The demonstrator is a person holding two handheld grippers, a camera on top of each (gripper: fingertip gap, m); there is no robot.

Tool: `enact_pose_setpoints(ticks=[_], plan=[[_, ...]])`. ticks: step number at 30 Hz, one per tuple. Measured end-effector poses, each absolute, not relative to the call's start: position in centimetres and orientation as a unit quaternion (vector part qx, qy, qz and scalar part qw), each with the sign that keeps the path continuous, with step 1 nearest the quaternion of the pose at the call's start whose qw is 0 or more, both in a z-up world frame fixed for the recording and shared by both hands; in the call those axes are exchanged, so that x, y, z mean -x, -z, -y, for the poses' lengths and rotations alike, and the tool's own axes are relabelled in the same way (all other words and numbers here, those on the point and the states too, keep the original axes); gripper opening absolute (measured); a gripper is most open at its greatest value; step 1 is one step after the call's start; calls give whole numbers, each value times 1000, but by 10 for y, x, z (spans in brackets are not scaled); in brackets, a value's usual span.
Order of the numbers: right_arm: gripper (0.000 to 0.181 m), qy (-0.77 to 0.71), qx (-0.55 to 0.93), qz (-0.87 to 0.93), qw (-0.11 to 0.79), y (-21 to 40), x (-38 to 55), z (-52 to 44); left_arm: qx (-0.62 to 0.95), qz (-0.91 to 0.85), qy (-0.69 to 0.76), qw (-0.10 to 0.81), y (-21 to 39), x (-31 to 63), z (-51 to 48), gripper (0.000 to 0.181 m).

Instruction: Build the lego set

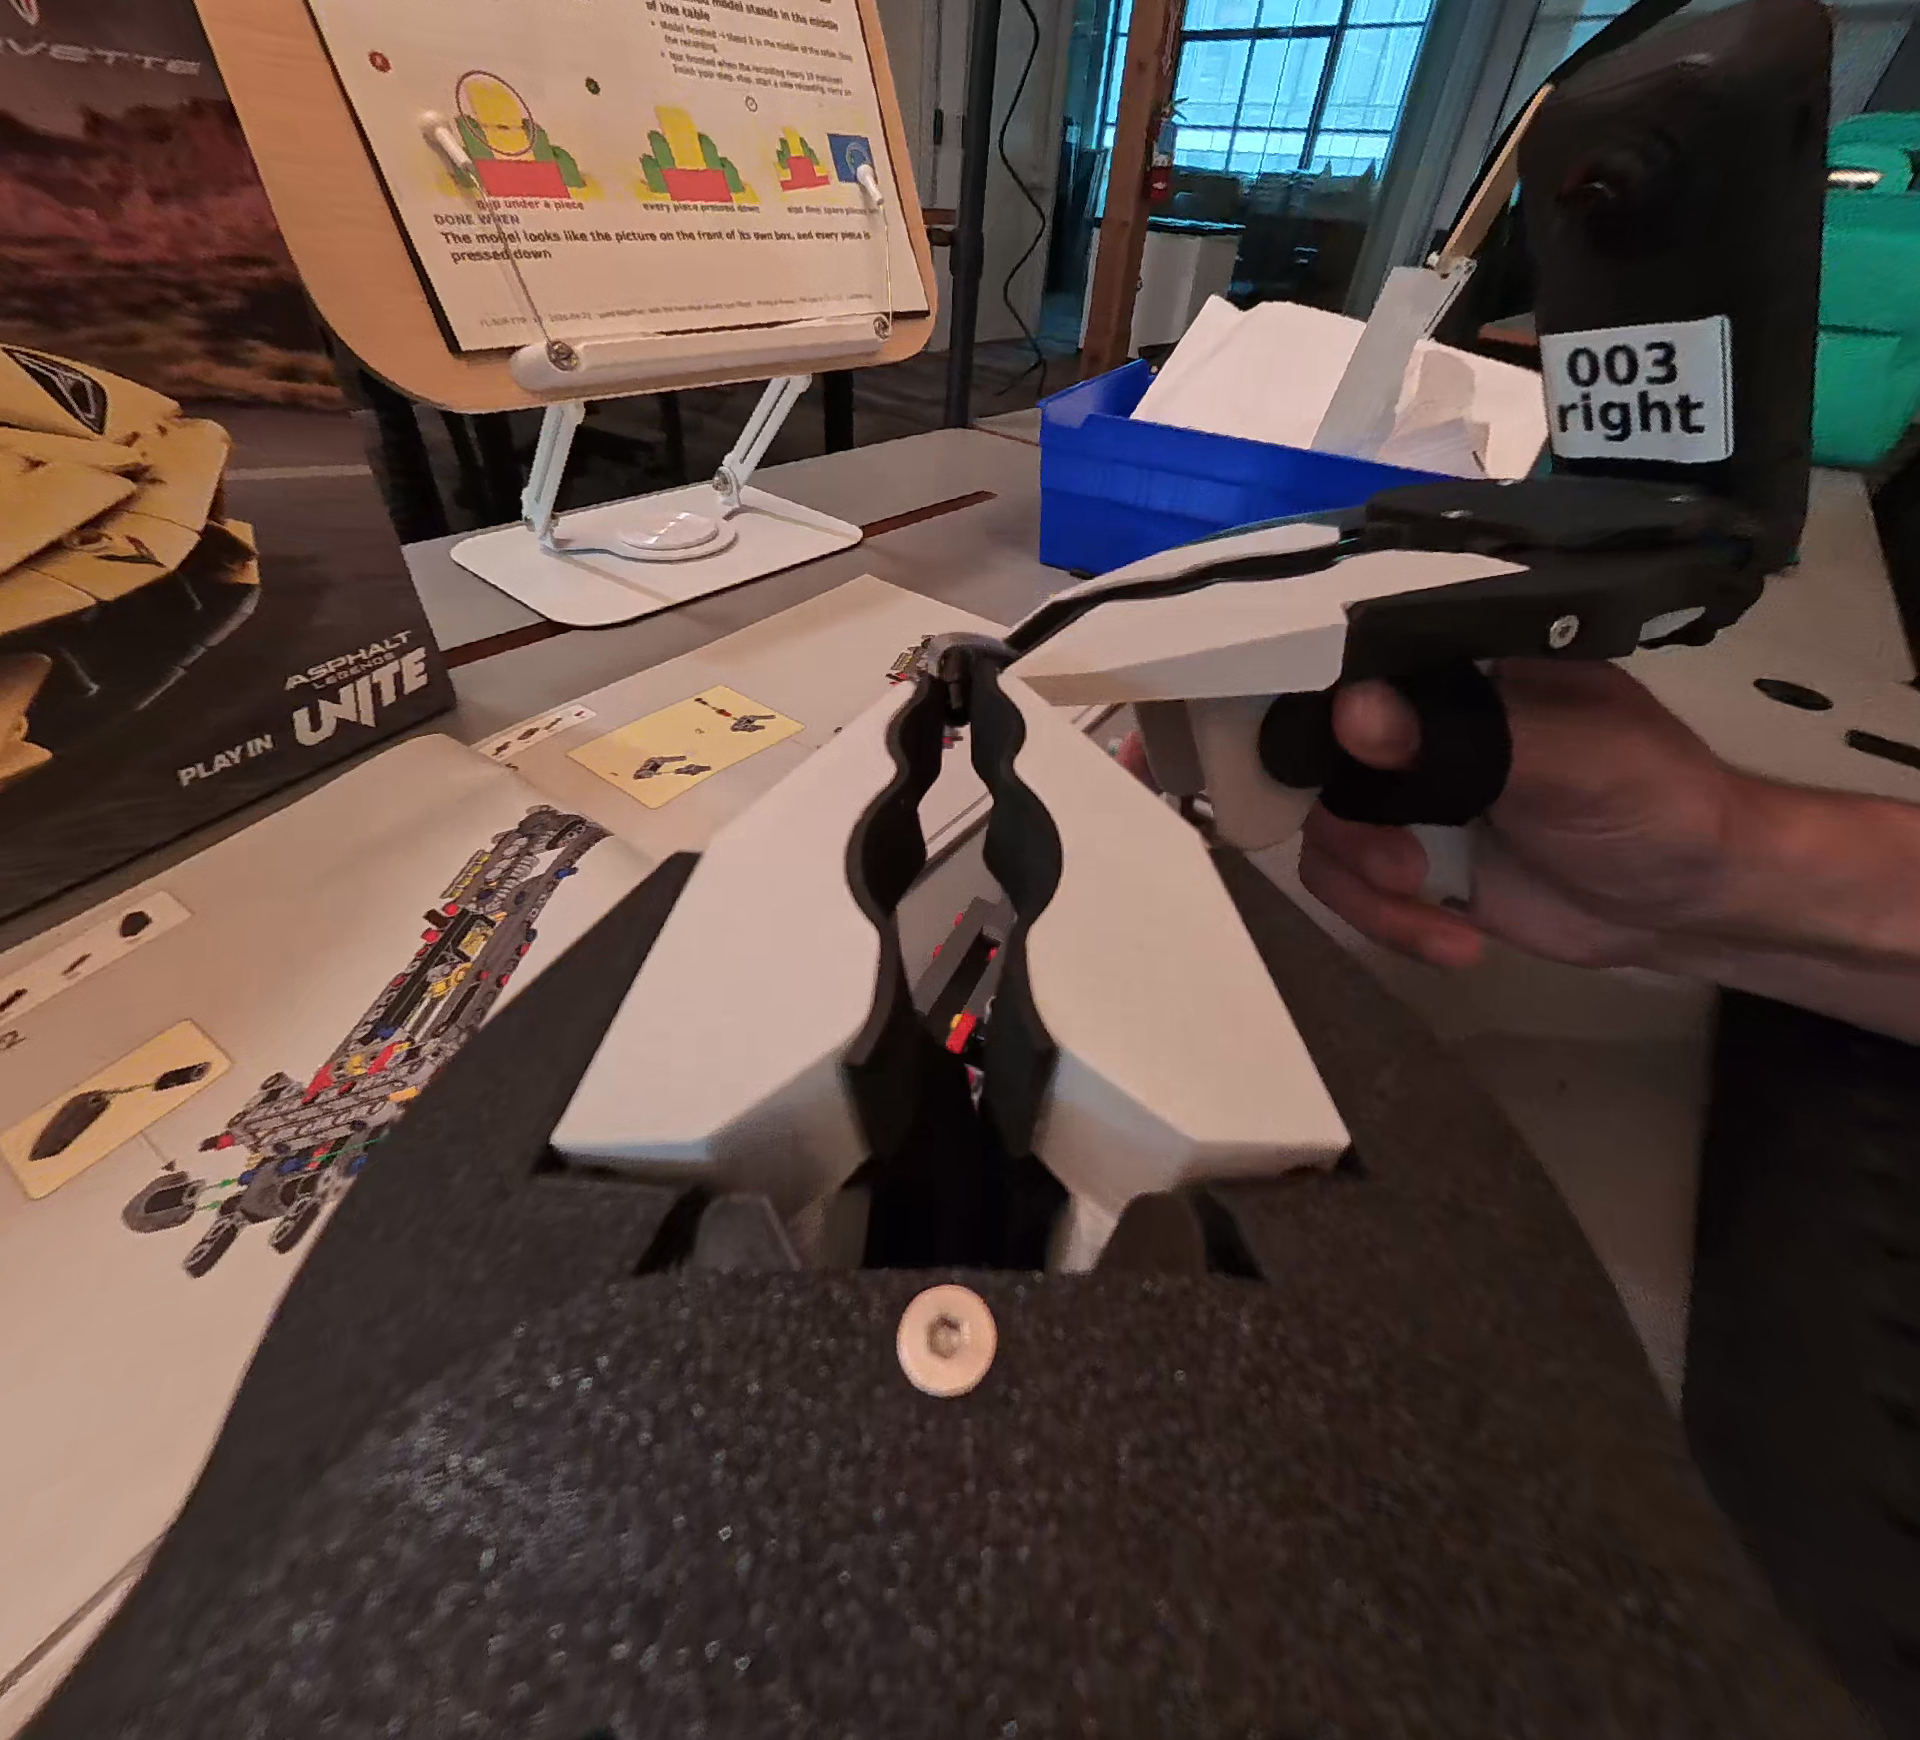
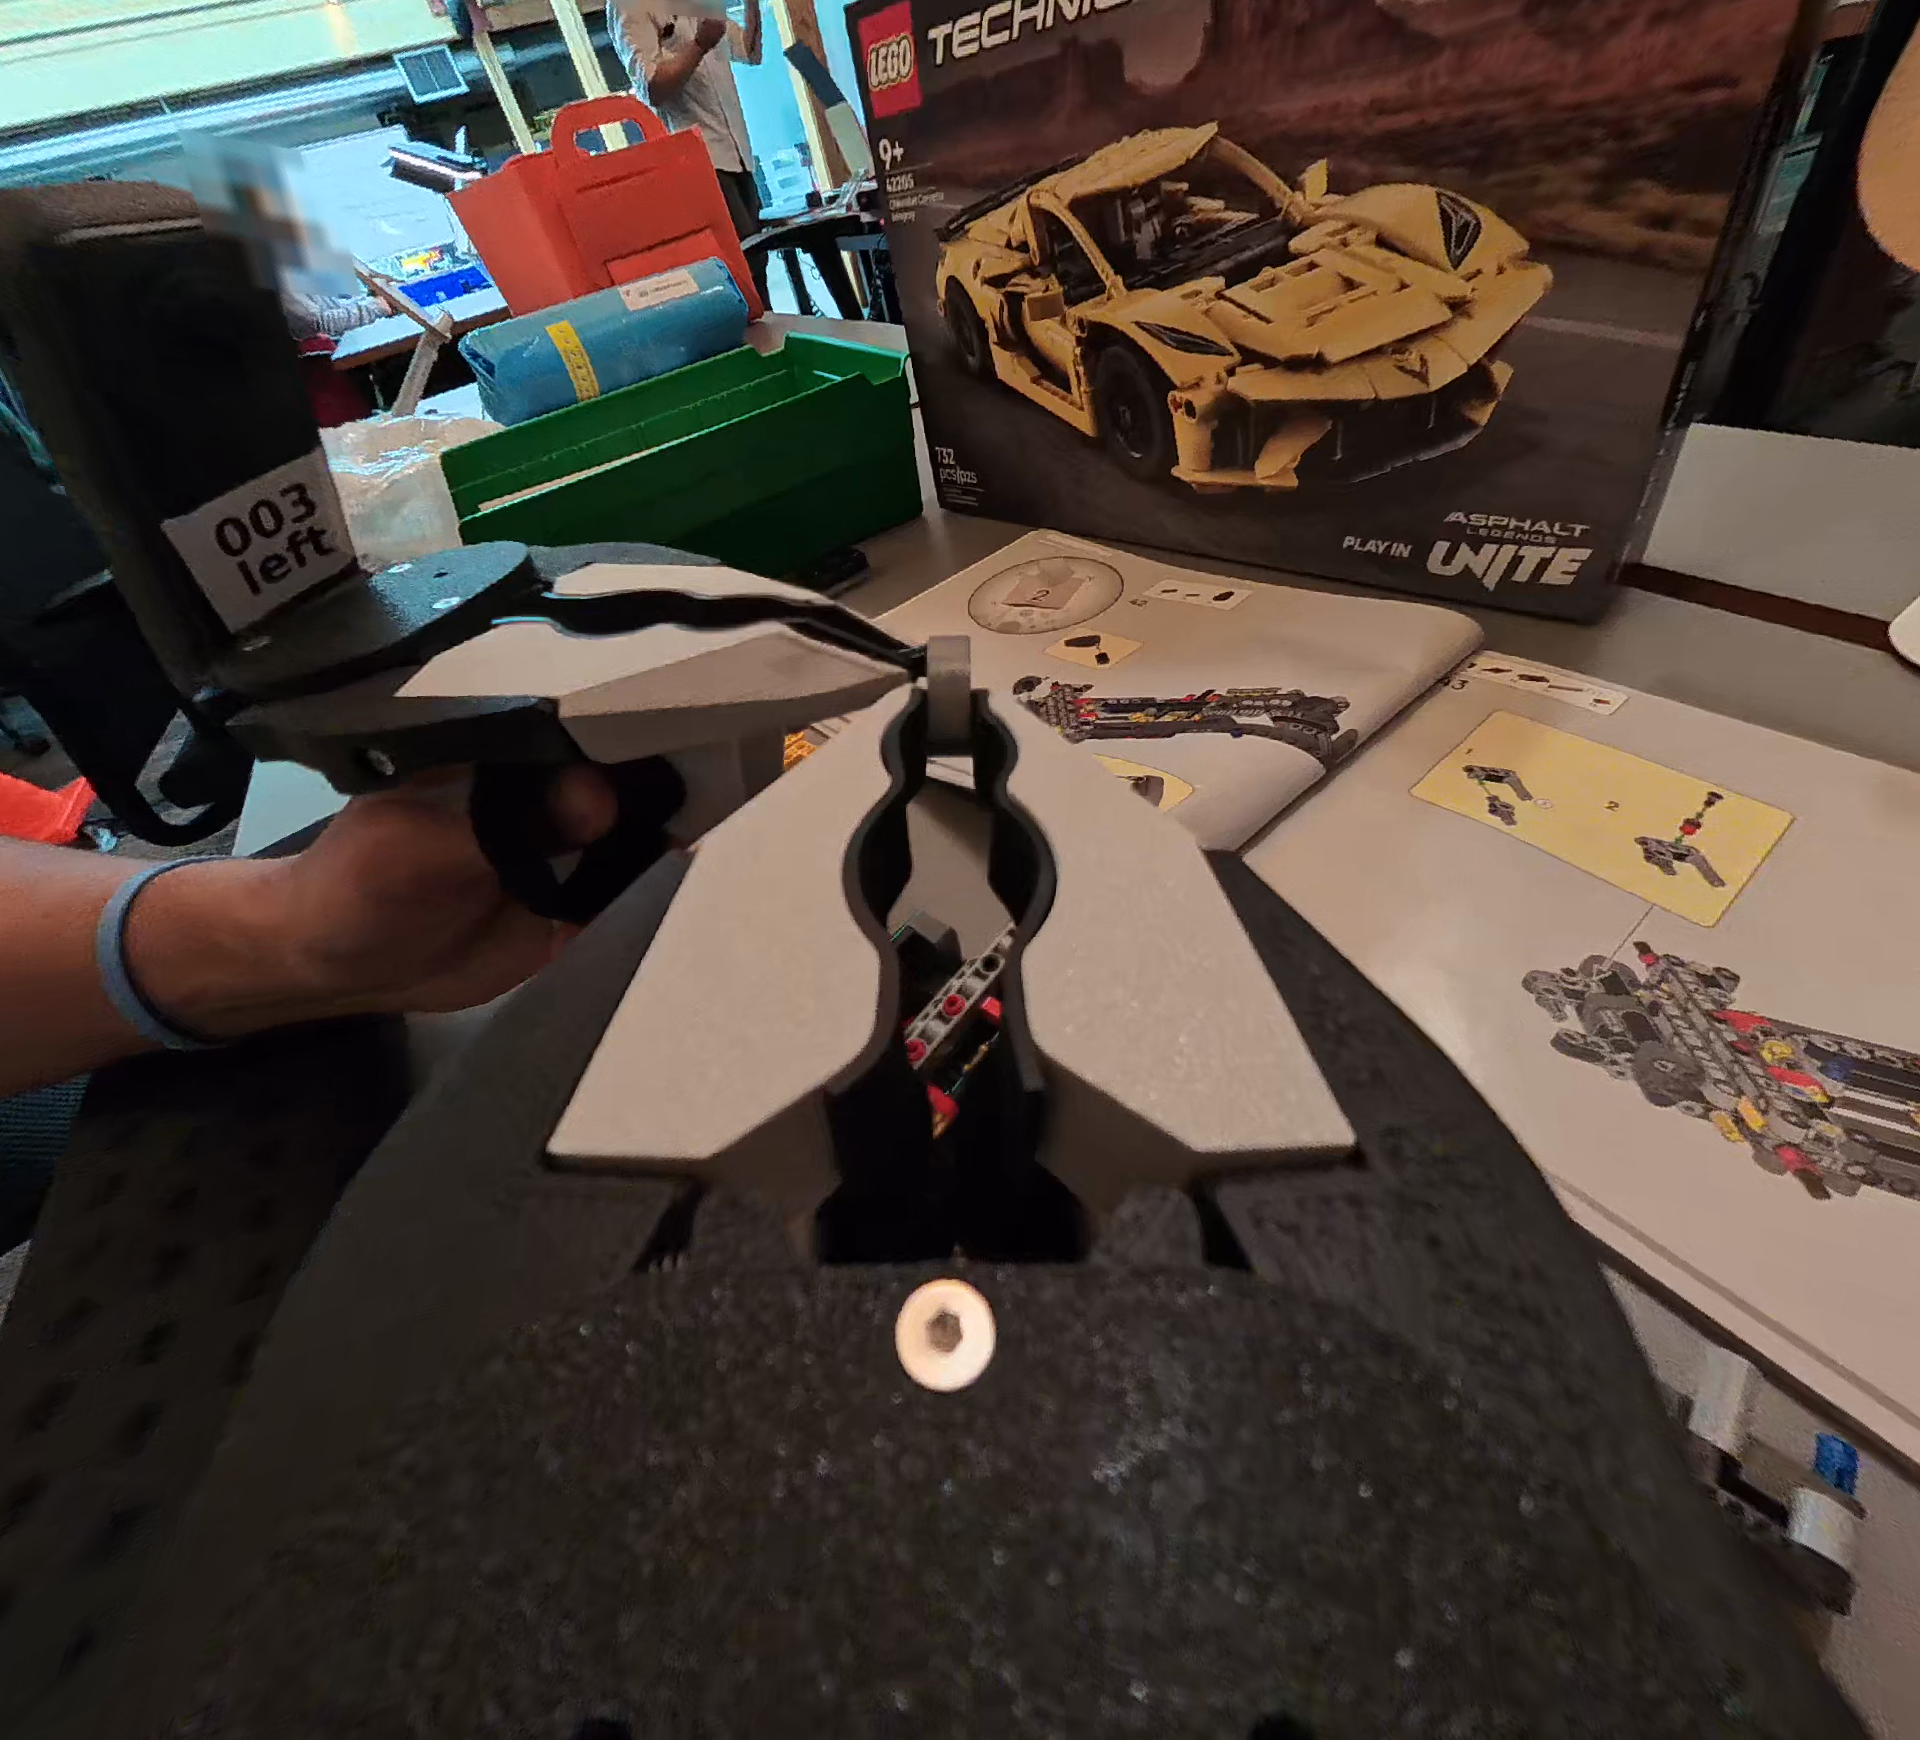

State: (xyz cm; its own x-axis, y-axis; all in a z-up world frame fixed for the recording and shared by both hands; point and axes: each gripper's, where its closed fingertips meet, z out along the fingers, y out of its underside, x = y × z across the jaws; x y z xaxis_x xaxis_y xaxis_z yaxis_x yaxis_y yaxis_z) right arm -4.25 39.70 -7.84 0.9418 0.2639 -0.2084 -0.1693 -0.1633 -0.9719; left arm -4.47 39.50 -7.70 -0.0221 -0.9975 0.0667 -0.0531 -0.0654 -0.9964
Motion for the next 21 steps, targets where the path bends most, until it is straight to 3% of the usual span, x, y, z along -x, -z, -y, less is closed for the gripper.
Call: enact_pose_setpoints(ticks=[8, 15, 21], plan=[[7, -123, 757, 55, 639, 86, 39, -398, 533, -518, 487, 459, 86, 41, -396, 3], [7, 32, 761, 164, 627, 98, 35, -398, 563, -539, 510, 364, 104, 41, -394, 2], [7, 39, 766, 179, 616, 104, 36, -400, 595, -498, 561, 288, 111, 42, -394, 3]])
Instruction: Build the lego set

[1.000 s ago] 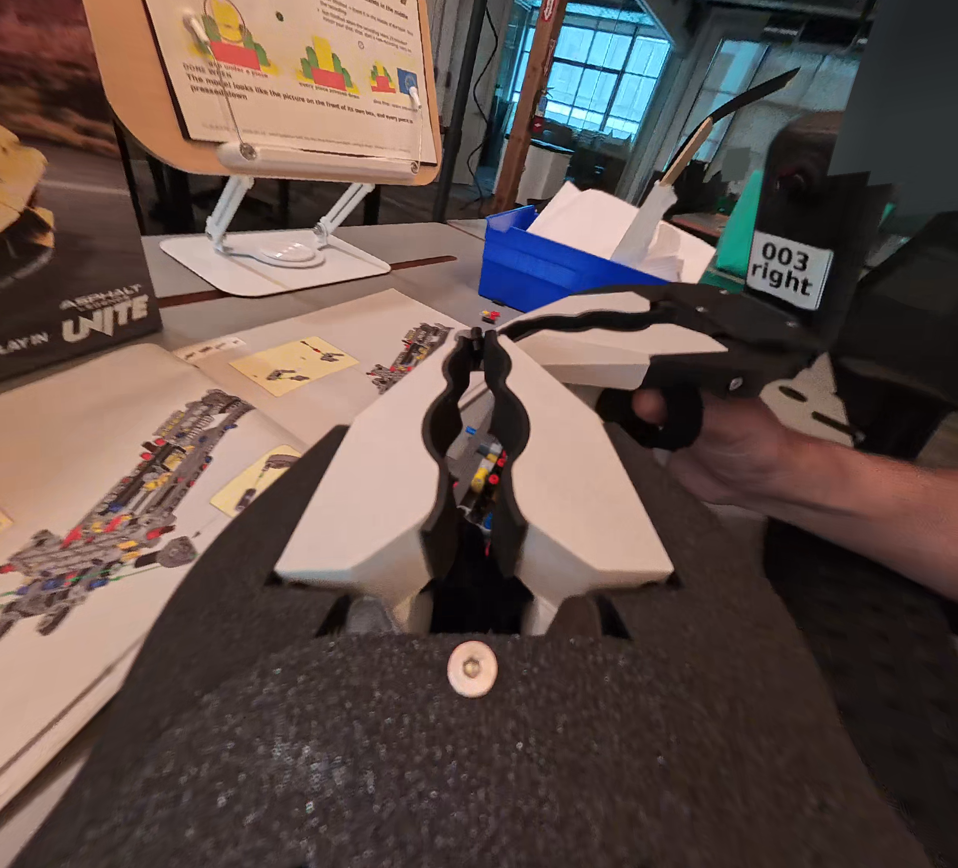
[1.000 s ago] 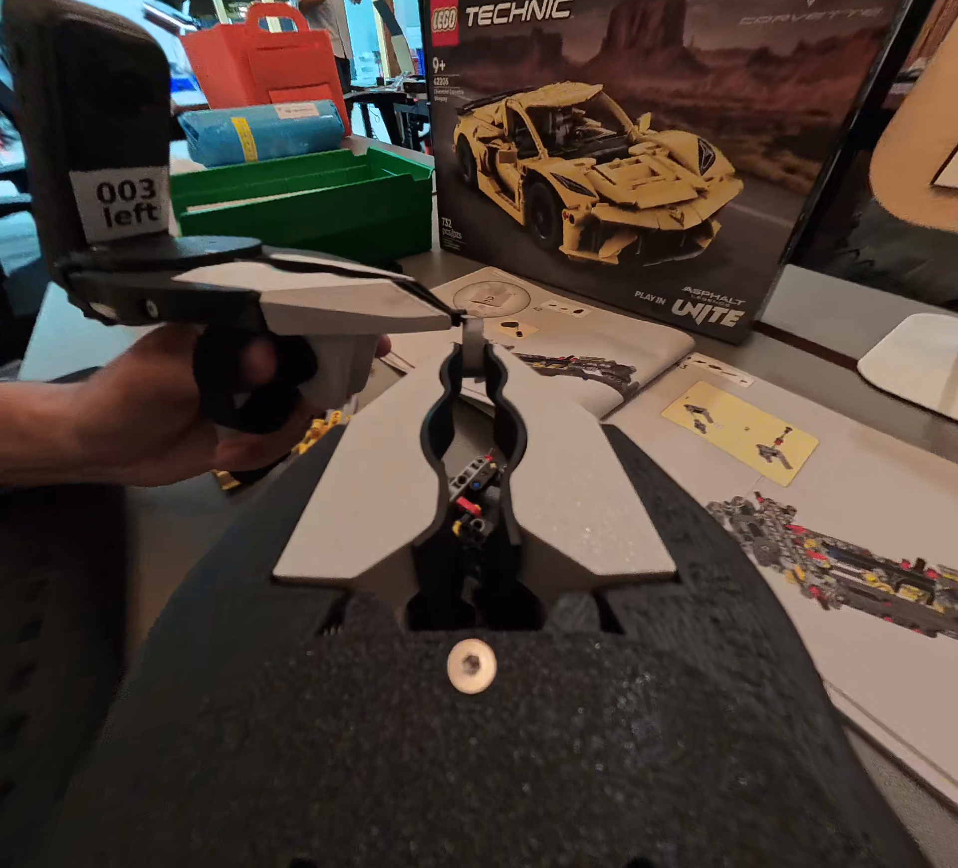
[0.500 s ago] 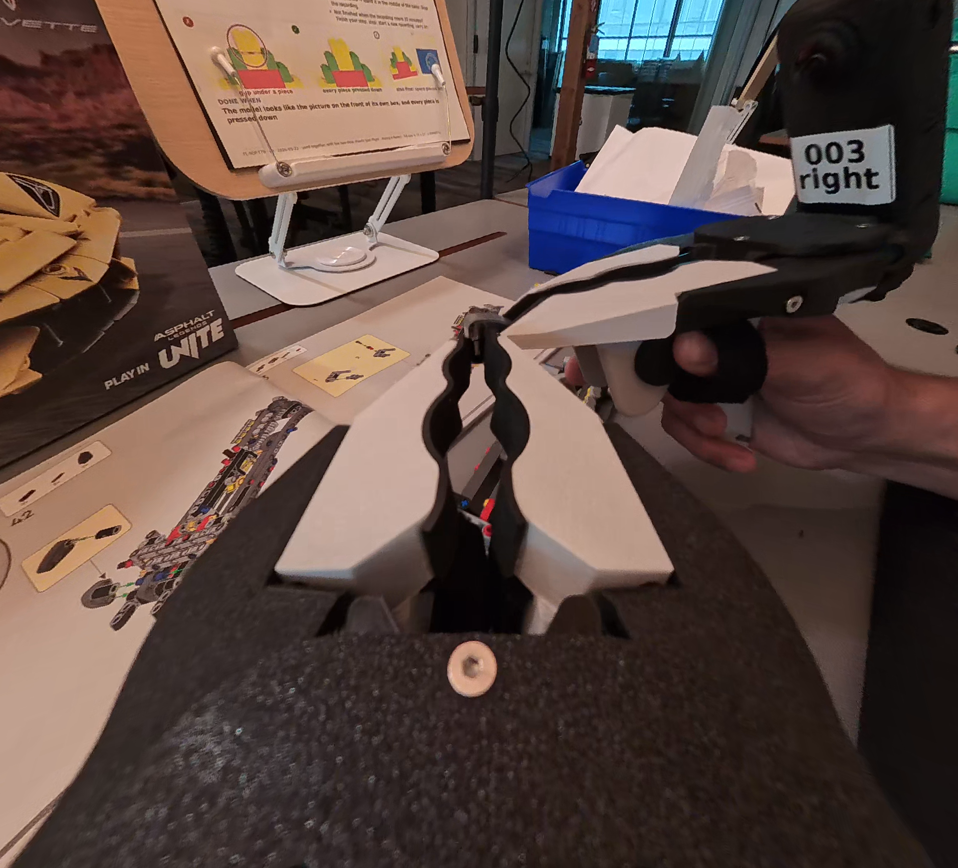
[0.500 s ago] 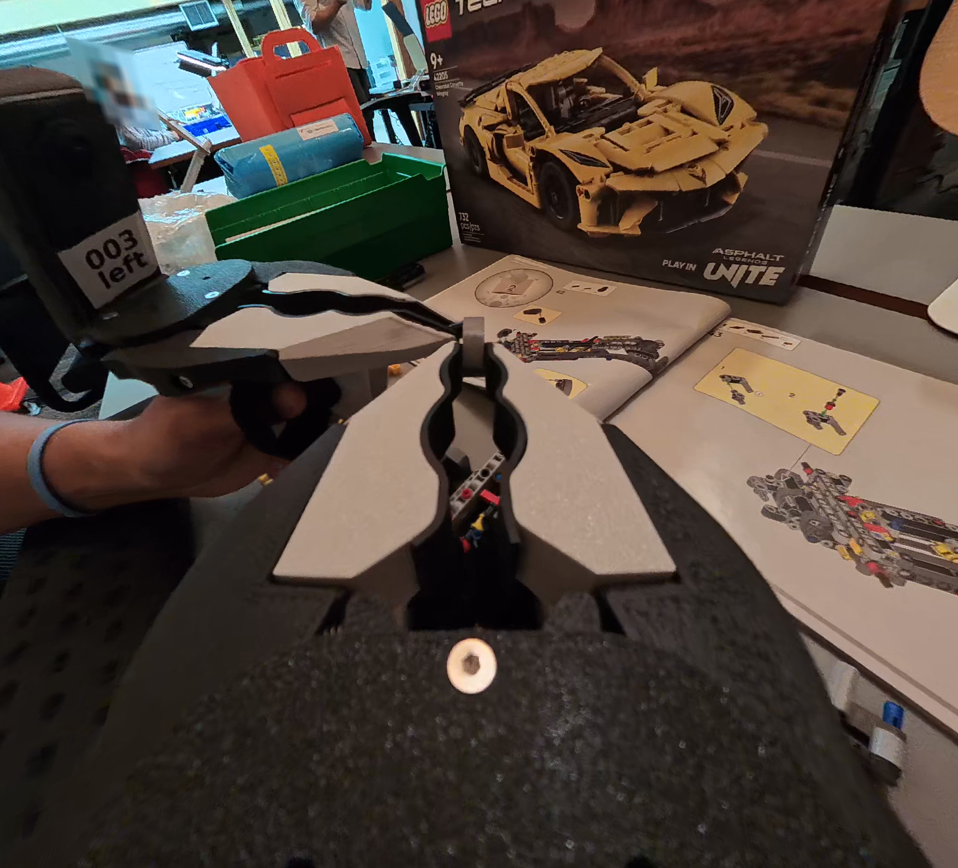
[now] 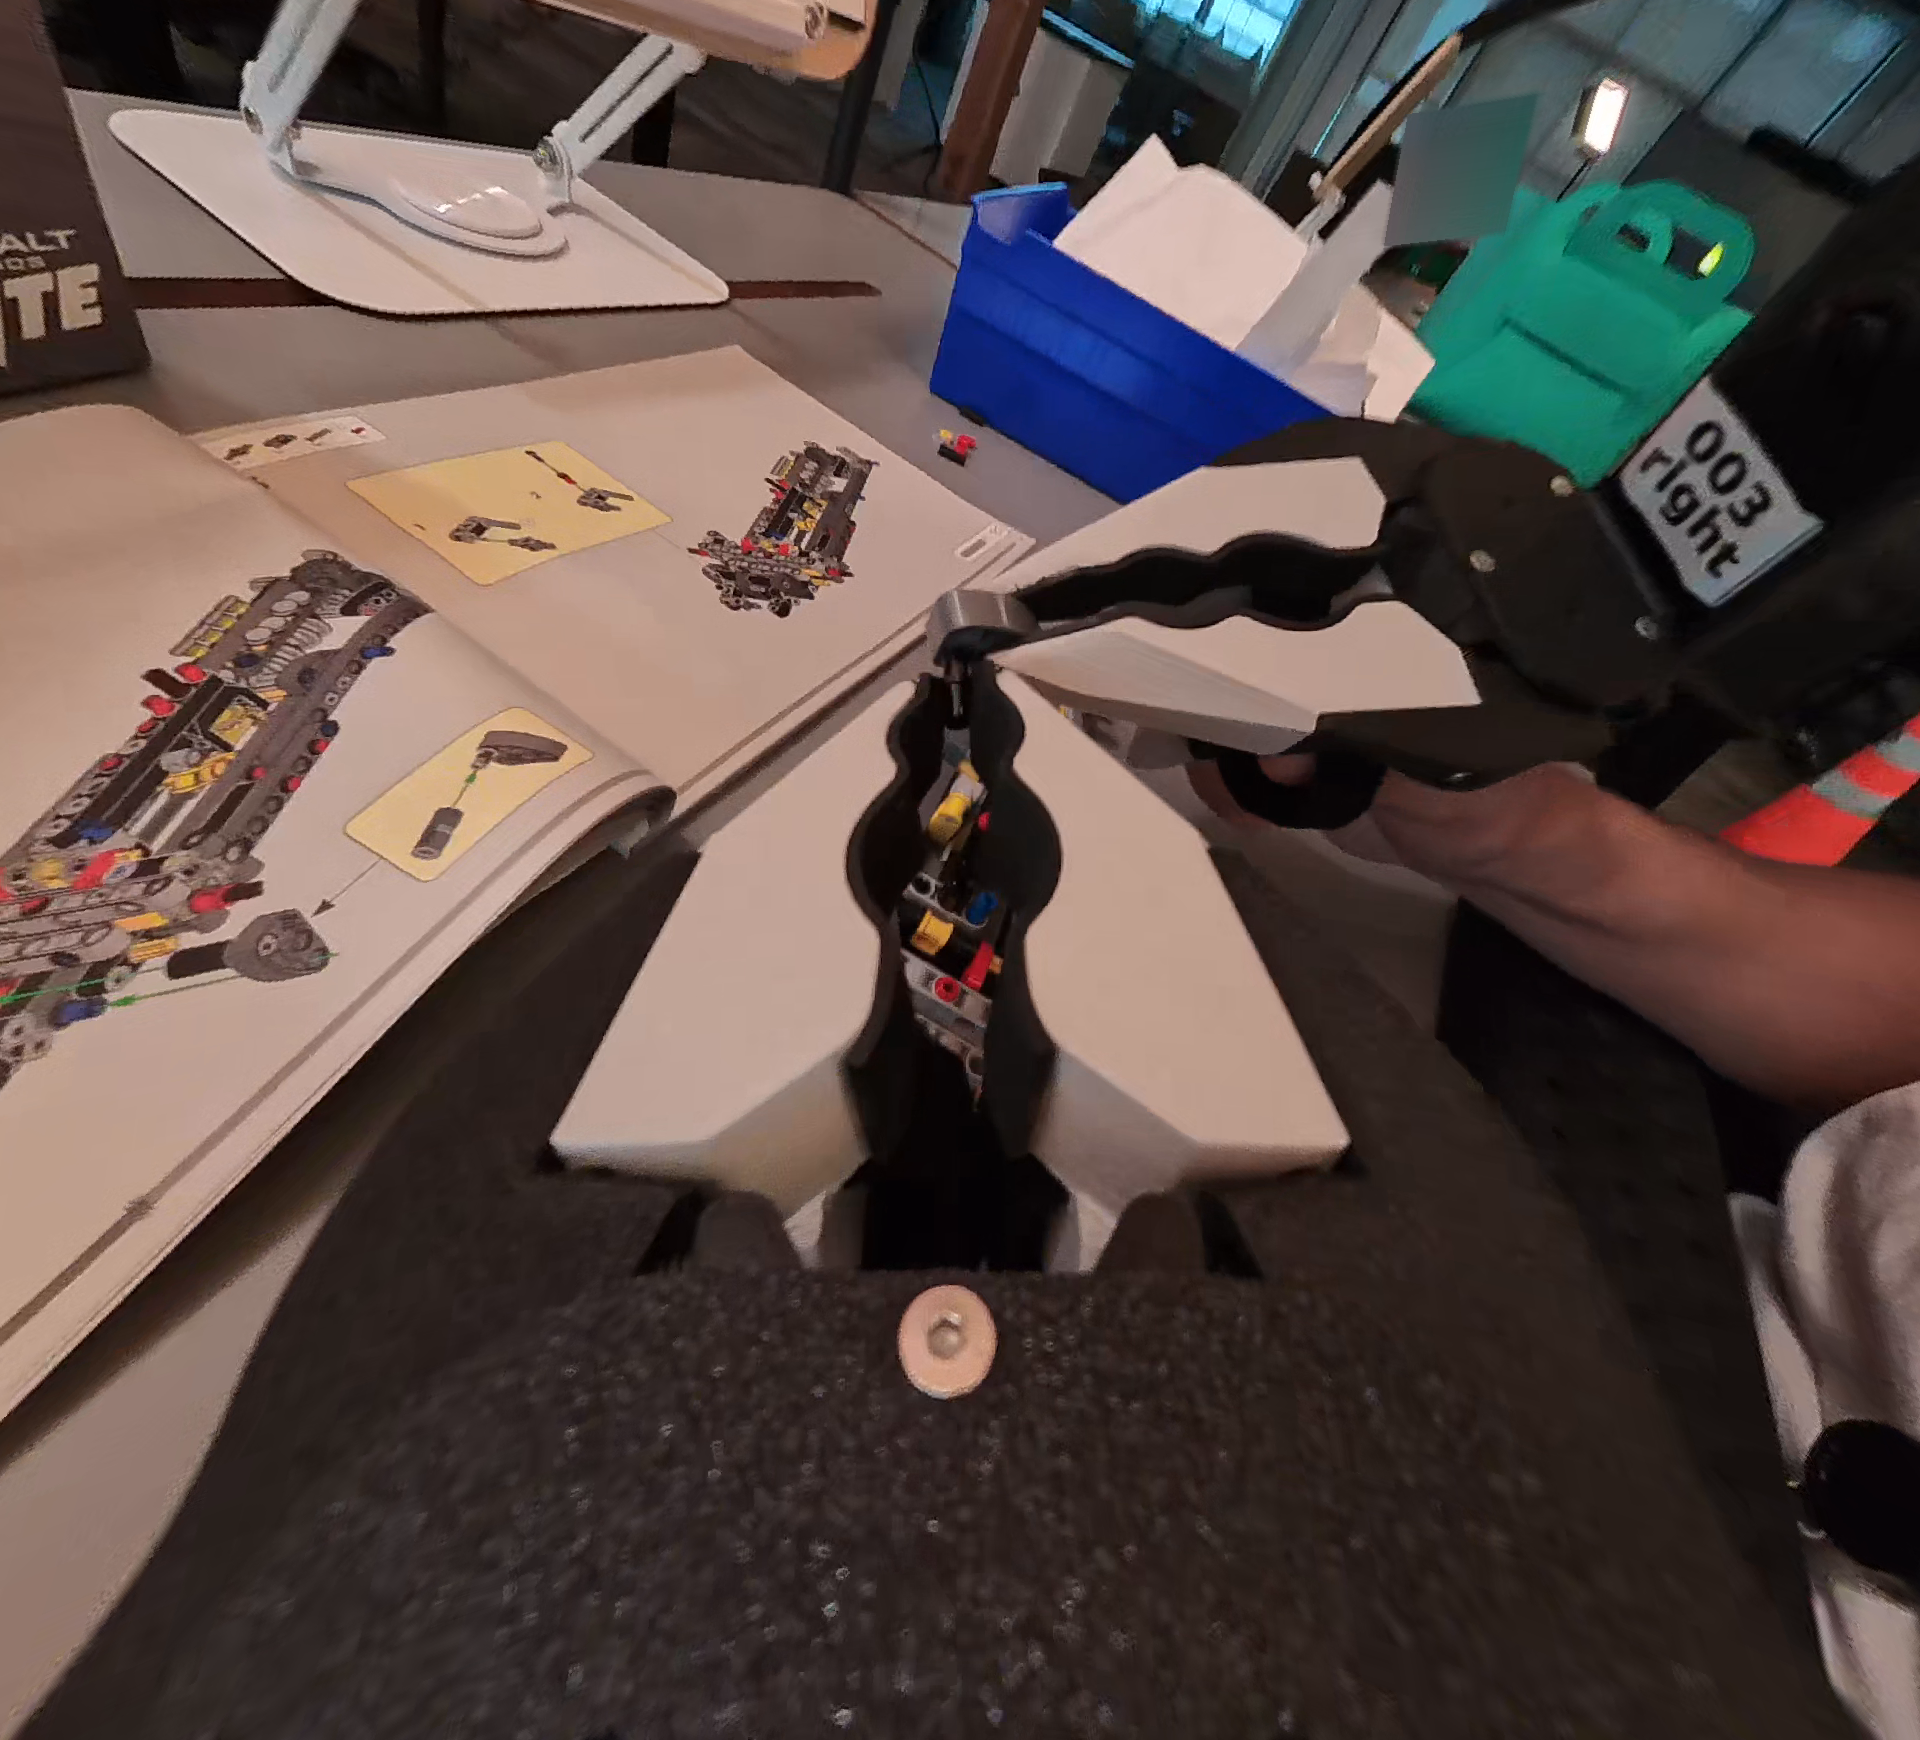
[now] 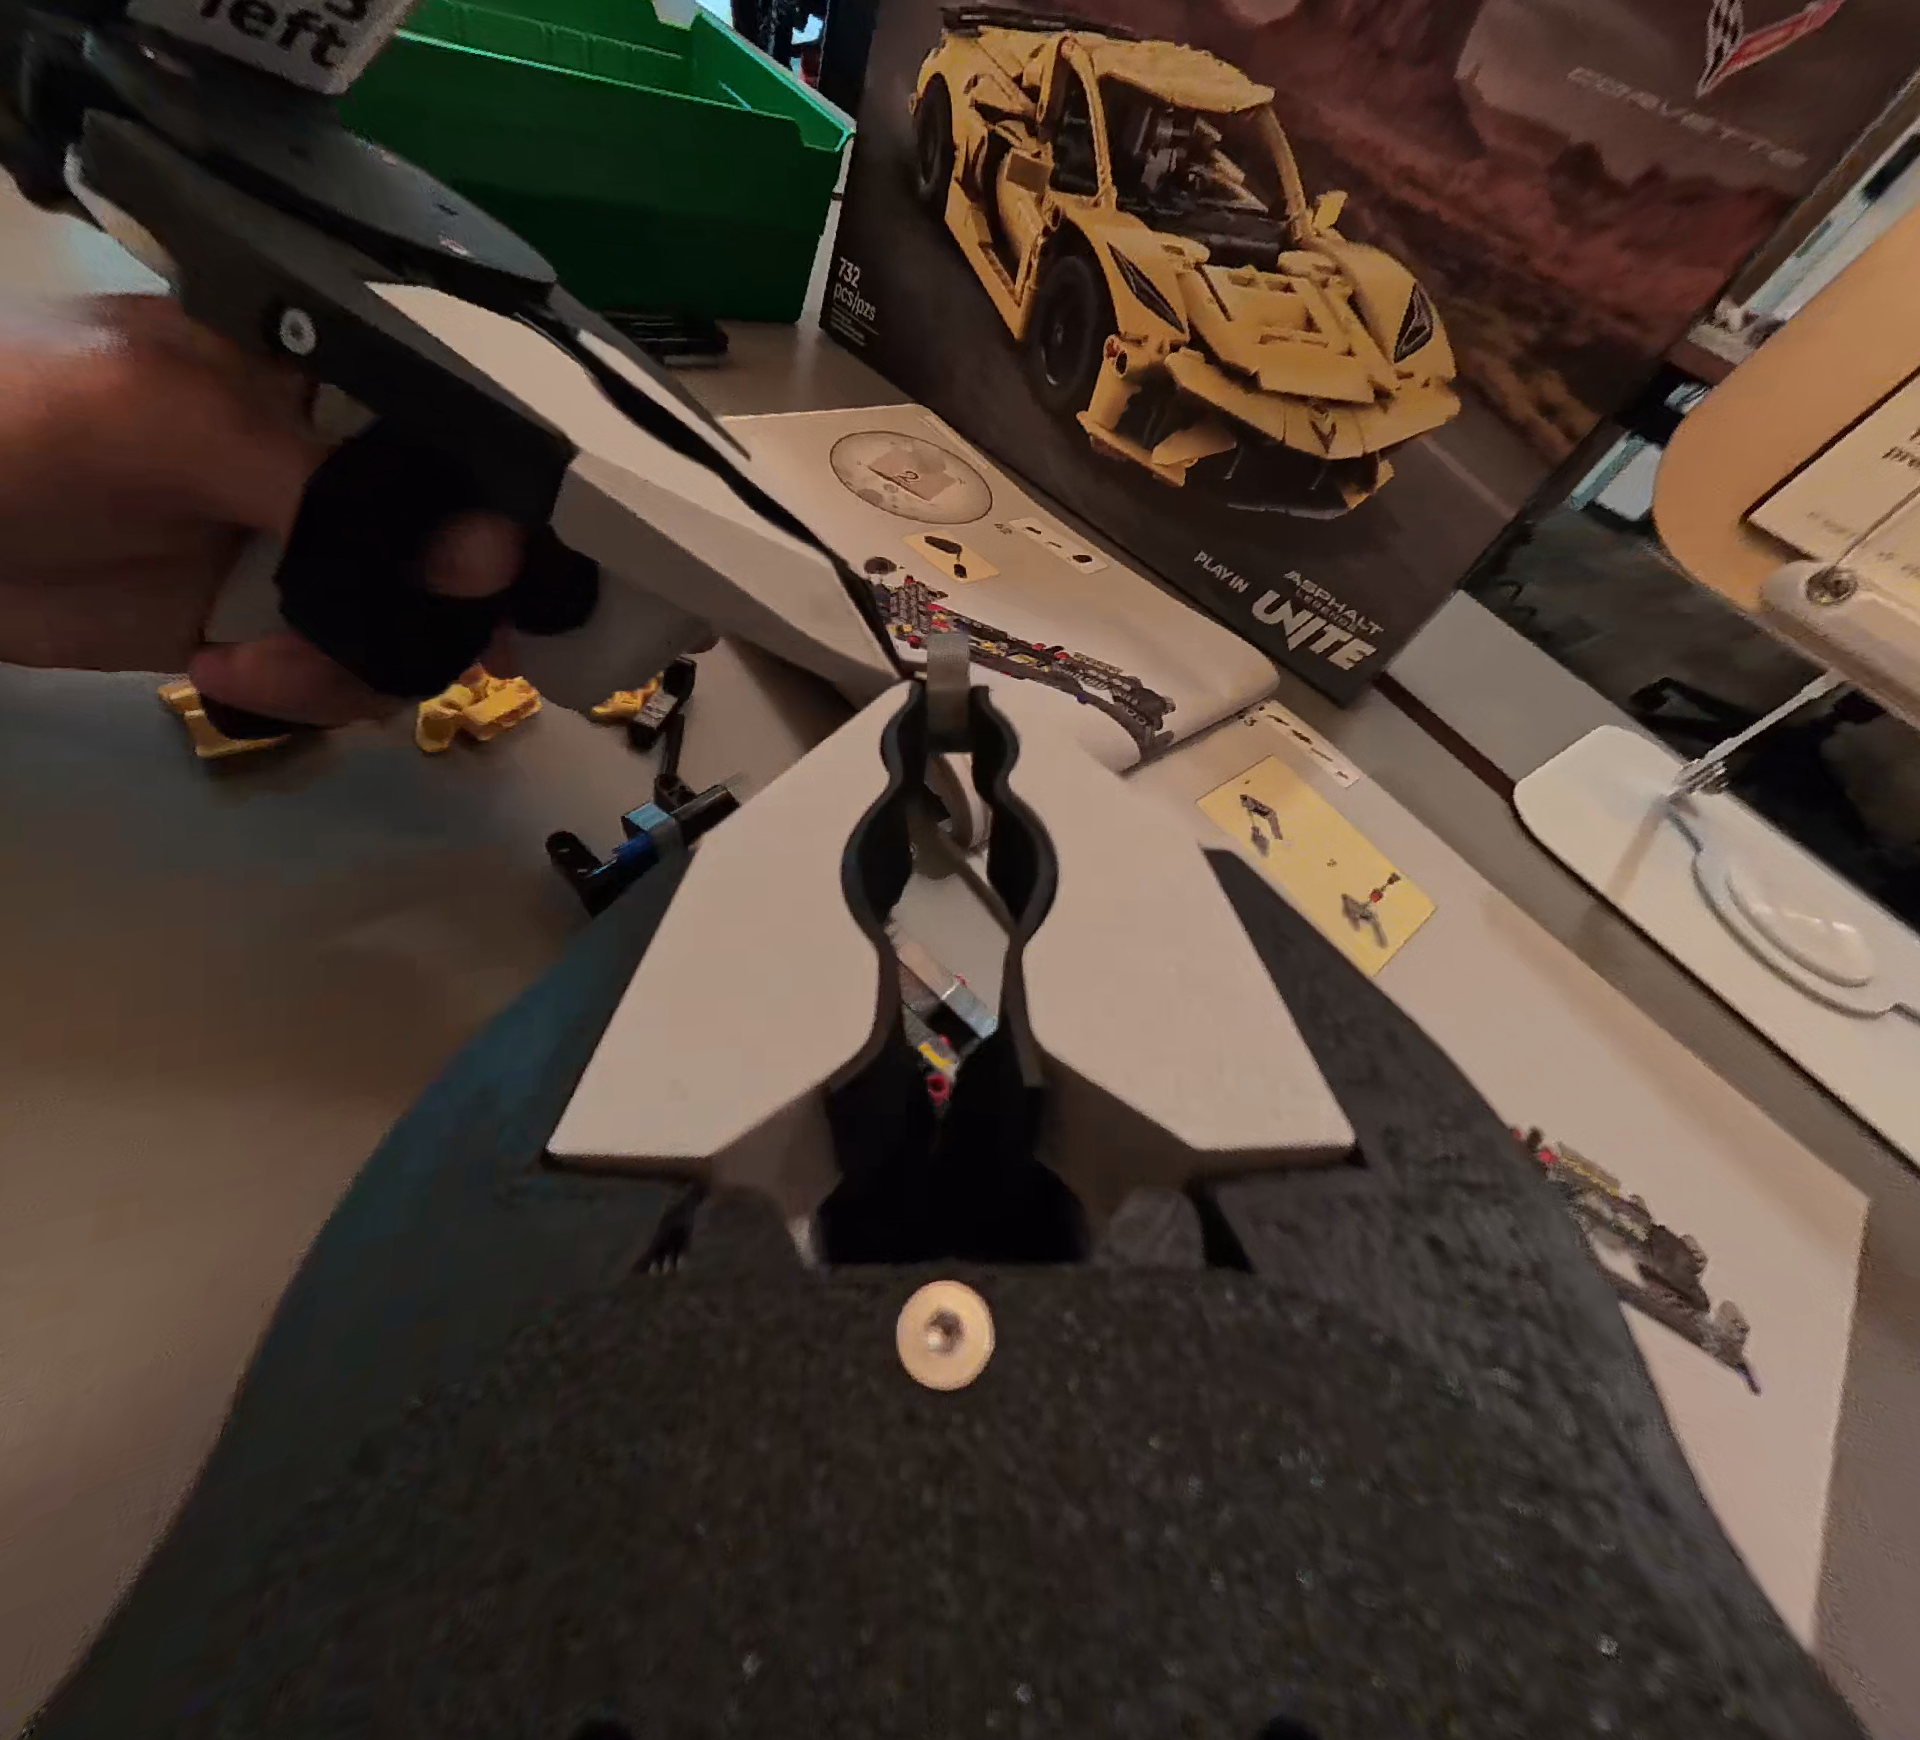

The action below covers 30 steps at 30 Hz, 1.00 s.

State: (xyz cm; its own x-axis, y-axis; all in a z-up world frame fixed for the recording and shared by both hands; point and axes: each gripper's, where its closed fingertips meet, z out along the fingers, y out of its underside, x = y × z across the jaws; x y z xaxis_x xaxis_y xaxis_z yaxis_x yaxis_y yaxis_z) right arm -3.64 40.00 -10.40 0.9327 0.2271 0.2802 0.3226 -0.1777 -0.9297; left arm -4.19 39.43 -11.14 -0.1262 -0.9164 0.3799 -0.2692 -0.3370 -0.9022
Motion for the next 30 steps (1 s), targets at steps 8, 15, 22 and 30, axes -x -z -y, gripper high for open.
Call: enact_pose_setpoints(ticks=[8, 15, 22, 30], plan=[[7, -24, 760, 118, 638, 93, 22, -399, 613, -617, 466, 160, 152, 101, -363, 3], [7, -8, 761, 138, 634, 92, 30, -401, 547, -821, 106, 122, 184, 196, -381, 3], [7, 43, 760, 134, 634, 88, 8, -394, 376, -919, -94, 75, 186, 214, -389, 3], [7, 16, 743, 86, 663, 65, -13, -385, 264, -954, -138, 35, 192, 198, -370, 3]])
